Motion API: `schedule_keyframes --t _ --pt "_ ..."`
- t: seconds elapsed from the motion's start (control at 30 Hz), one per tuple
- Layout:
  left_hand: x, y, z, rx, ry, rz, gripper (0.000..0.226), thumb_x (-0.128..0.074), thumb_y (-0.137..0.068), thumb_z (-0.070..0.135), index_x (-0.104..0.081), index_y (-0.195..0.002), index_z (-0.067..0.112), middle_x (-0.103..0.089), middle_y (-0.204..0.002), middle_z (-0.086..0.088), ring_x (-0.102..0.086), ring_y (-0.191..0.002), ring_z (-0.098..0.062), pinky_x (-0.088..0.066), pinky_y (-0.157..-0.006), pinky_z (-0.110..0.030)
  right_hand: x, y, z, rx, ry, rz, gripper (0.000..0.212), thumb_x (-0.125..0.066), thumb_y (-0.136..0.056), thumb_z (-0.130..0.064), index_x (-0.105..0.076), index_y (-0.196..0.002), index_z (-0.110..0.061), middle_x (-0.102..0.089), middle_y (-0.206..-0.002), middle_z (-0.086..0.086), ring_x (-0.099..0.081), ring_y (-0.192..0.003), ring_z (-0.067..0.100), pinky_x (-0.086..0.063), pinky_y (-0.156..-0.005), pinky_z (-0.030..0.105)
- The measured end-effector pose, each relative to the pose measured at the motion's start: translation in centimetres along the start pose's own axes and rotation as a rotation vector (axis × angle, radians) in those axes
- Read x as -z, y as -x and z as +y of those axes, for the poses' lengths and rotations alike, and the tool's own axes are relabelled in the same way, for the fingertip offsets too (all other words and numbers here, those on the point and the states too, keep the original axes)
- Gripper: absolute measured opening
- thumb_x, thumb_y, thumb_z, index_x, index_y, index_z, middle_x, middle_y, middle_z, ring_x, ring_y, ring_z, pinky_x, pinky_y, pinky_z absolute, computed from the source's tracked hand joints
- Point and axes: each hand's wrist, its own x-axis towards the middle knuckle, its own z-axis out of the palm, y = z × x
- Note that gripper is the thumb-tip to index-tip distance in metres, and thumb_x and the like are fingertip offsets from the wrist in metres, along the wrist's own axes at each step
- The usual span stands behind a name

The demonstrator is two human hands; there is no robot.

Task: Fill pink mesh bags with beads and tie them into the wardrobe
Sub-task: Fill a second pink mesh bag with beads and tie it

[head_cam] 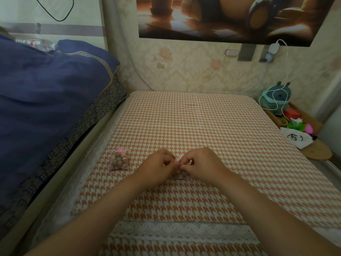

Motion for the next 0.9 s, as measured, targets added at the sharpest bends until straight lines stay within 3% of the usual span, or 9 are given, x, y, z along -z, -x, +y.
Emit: schedule_keyframes --t 0.13,0.27,0.37,0.47,0.6,0.73,0.9 --pt "-0.6 -0.4 0.9 0.049 0.162 0.108 0.021 -0.063 -0.091 0.018 -0.079 -0.078 0.022 -0.066 -0.105 0.016 -0.057 -0.099 0.006 -0.039 -0.085 -0.008 -0.1 0.1 0.1 -0.045 -0.054 0.011 0.008 -0.077 -0.086 -0.037 -0.083 -0.085 -0.032 -0.078 -0.089 -0.016 -0.068 -0.082 -0.001 -0.058 -0.080 0.031" --pt "-1.2 -0.5 1.9 0.149 0.413 0.166 0.028 -0.062 -0.088 0.009 -0.075 -0.066 0.021 -0.075 -0.088 0.003 -0.066 -0.082 0.000 -0.048 -0.073 -0.013 0.1 0.2 0.4 -0.102 -0.131 0.018 0.006 -0.078 -0.087 -0.031 -0.084 -0.088 -0.032 -0.078 -0.088 -0.016 -0.064 -0.075 -0.007 -0.053 -0.076 0.021" --pt "-1.3 -0.6 2.1 0.229 0.519 0.171 0.022 -0.065 -0.089 0.011 -0.078 -0.073 0.016 -0.076 -0.083 -0.001 -0.068 -0.072 -0.005 -0.051 -0.064 -0.014 0.5 0.1 0.7 -0.131 -0.200 -0.006 0.006 -0.079 -0.086 -0.029 -0.084 -0.088 -0.032 -0.077 -0.083 -0.018 -0.066 -0.075 -0.007 -0.049 -0.072 0.016" --pt "-1.5 -0.8 1.8 0.263 0.464 0.170 0.011 -0.073 -0.085 0.011 -0.079 -0.083 0.019 -0.075 -0.085 0.007 -0.069 -0.080 -0.004 -0.052 -0.068 -0.011 0.9 0.0 1.1 -0.157 -0.297 -0.039 0.008 -0.079 -0.087 -0.023 -0.084 -0.089 -0.029 -0.075 -0.079 -0.022 -0.068 -0.080 -0.009 -0.053 -0.078 0.016" --pt "-2.1 -0.7 1.7 0.219 0.423 0.213 0.009 -0.081 -0.079 0.015 -0.078 -0.084 0.021 -0.074 -0.083 0.014 -0.068 -0.075 0.005 -0.050 -0.067 -0.007 1.0 -0.1 1.2 -0.208 -0.381 -0.053 0.012 -0.074 -0.091 -0.015 -0.083 -0.096 -0.023 -0.079 -0.085 -0.007 -0.074 -0.070 0.004 -0.061 -0.080 0.028" --pt "-2.9 -0.9 1.8 0.241 0.441 0.299 0.009 -0.083 -0.077 0.016 -0.077 -0.078 0.023 -0.075 -0.078 0.009 -0.070 -0.073 0.001 -0.051 -0.066 -0.009 0.6 0.0 1.0 -0.238 -0.335 -0.006 0.012 -0.072 -0.094 -0.019 -0.082 -0.099 -0.023 -0.070 -0.074 -0.018 -0.067 -0.073 0.001 -0.056 -0.081 0.024" --pt "-3.6 -1.5 2.3 0.254 0.489 0.349 0.015 -0.082 -0.079 0.014 -0.070 -0.086 0.019 -0.074 -0.077 0.003 -0.071 -0.072 -0.006 -0.053 -0.063 -0.014 0.7 0.2 0.8 -0.165 -0.226 0.064 0.015 -0.073 -0.093 -0.020 -0.082 -0.102 -0.028 -0.078 -0.099 -0.013 -0.067 -0.082 -0.002 -0.055 -0.080 0.021"
